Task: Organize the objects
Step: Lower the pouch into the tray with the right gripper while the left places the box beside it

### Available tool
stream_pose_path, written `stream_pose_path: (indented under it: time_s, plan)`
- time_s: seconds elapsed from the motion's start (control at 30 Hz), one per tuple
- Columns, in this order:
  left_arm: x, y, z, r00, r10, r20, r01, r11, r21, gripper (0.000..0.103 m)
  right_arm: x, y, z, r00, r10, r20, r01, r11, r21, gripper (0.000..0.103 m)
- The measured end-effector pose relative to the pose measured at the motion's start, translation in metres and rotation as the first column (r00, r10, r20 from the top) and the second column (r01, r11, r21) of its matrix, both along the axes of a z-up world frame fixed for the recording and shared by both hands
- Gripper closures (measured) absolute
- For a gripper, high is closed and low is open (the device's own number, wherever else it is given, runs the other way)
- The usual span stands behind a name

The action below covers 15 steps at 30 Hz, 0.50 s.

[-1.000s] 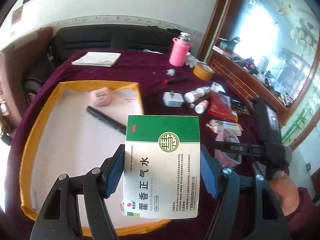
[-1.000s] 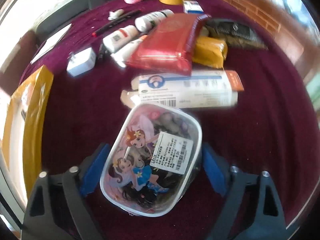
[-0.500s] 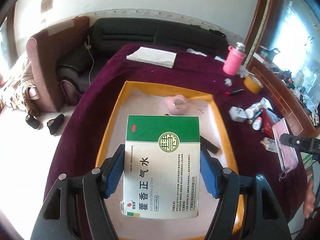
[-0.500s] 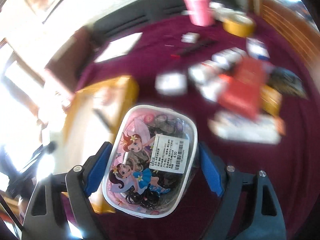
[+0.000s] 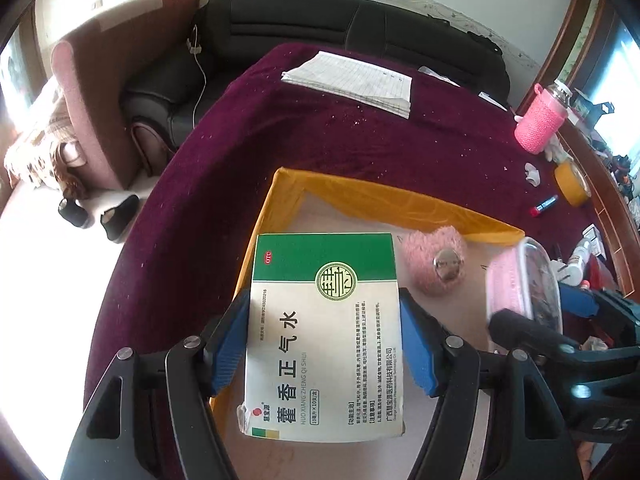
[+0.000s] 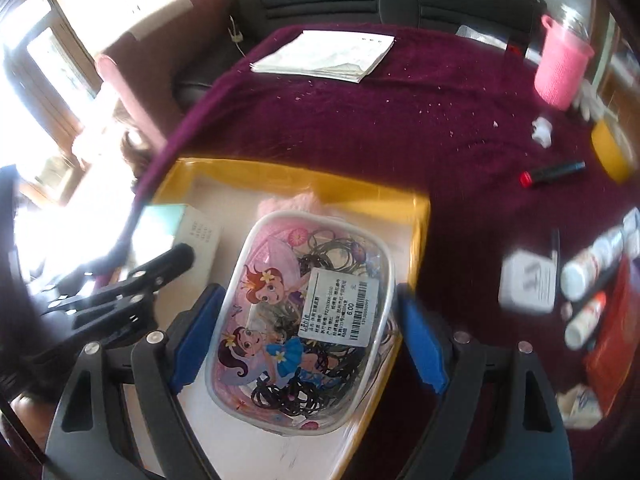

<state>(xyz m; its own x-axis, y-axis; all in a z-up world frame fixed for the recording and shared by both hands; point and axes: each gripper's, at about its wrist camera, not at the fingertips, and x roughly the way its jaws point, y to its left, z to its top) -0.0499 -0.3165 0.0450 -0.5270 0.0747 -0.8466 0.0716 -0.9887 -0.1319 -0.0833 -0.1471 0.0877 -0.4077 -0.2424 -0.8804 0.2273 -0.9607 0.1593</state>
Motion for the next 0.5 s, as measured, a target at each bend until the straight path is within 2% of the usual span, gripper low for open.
stream_pose_path:
  time_s: [0.1,0.13,0.33,0.43,0.5]
  plan:
    - [-0.005,0.004,-0.002,1.000,0.014,-0.012,-0.015,0.999,-0.038,0.039,-0.010,-0.008,-0.008,1.000,0.010,-0.024,-0.008,0.994,0.110,0.018]
    - [-0.005,0.004,-0.002,1.000,0.016,-0.020,-0.017,0.999,-0.042,0.039,-0.014,-0.008,-0.008,0.999,0.020,-0.031,-0.017,0.993,0.120,0.018]
    - [-0.010,0.004,-0.004,0.999,0.028,-0.039,-0.029,0.999,-0.044,0.040,-0.025,-0.004,-0.014,0.999,0.032,-0.023,-0.030,0.995,0.100,0.018]
    - [-0.006,0.000,-0.001,0.998,0.040,-0.043,-0.040,0.999,-0.010,0.039,-0.030,0.000,-0.019,0.999,0.048,0.014,-0.049,0.998,0.039,0.018]
    - [-0.004,-0.006,0.001,0.998,0.046,-0.045,-0.044,0.998,0.042,0.038,-0.030,0.001,-0.017,0.998,0.062,0.010,-0.063,0.998,0.024,0.017]
